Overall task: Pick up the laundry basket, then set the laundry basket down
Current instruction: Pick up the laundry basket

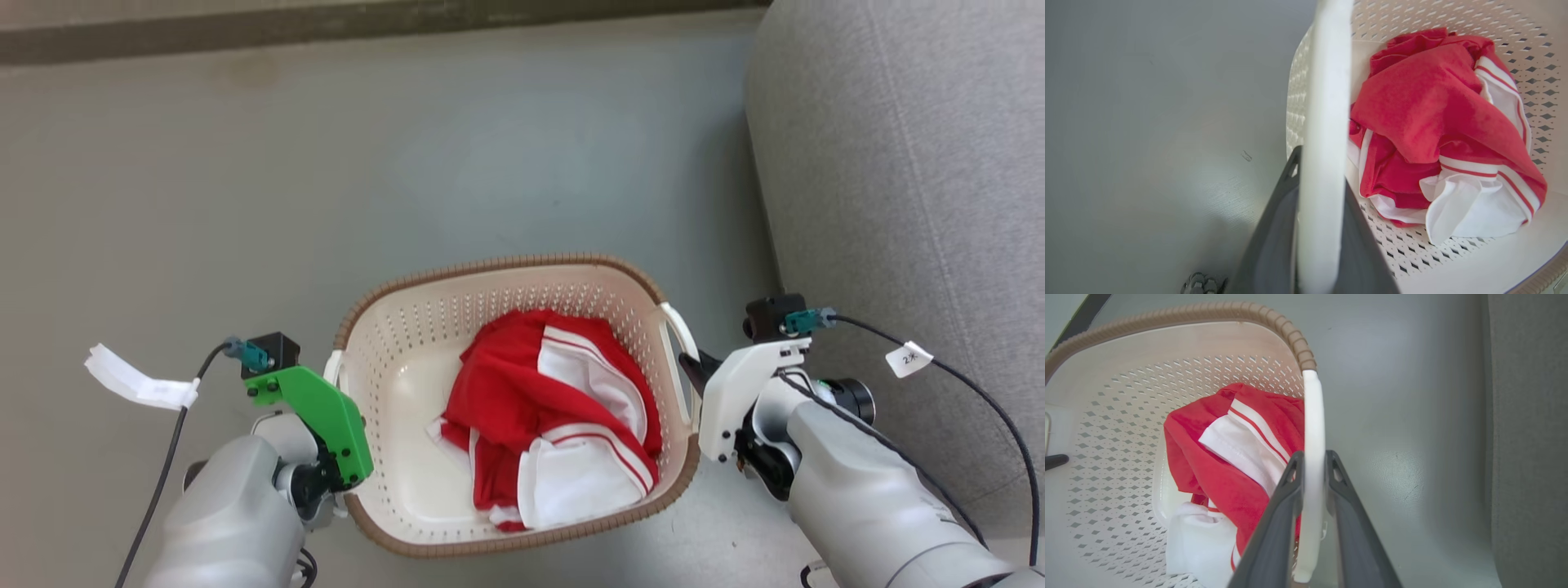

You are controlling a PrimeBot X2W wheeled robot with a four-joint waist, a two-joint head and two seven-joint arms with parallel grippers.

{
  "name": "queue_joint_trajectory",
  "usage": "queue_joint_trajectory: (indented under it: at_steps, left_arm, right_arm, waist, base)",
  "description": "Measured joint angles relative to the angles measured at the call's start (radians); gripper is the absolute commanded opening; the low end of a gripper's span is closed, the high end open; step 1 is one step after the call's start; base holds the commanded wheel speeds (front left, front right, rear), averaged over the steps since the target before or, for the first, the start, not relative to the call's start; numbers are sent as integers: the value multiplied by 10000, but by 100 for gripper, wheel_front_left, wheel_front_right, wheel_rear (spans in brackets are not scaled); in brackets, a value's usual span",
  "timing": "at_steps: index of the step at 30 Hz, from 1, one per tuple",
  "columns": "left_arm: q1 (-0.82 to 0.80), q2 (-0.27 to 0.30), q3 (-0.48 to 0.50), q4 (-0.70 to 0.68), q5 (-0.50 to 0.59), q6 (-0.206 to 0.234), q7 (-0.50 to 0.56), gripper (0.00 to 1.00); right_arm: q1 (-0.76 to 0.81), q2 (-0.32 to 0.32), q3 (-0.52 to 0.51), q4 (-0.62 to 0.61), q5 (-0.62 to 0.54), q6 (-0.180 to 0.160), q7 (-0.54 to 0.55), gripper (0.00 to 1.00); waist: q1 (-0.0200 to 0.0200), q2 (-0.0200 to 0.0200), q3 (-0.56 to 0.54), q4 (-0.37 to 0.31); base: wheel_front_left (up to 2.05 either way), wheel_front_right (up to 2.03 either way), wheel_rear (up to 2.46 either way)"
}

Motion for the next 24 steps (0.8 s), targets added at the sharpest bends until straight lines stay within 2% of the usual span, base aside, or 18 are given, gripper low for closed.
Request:
queue_joint_trajectory:
  at_steps: [24]
  left_arm:
    - [1074,82,-65,207,-872,75,1183,0]
  right_arm:
    - [836,23,644,33,976,0,1634,0]
  waist:
    - [0,0,-2645,-231]
  base:
    - [0,0,0]
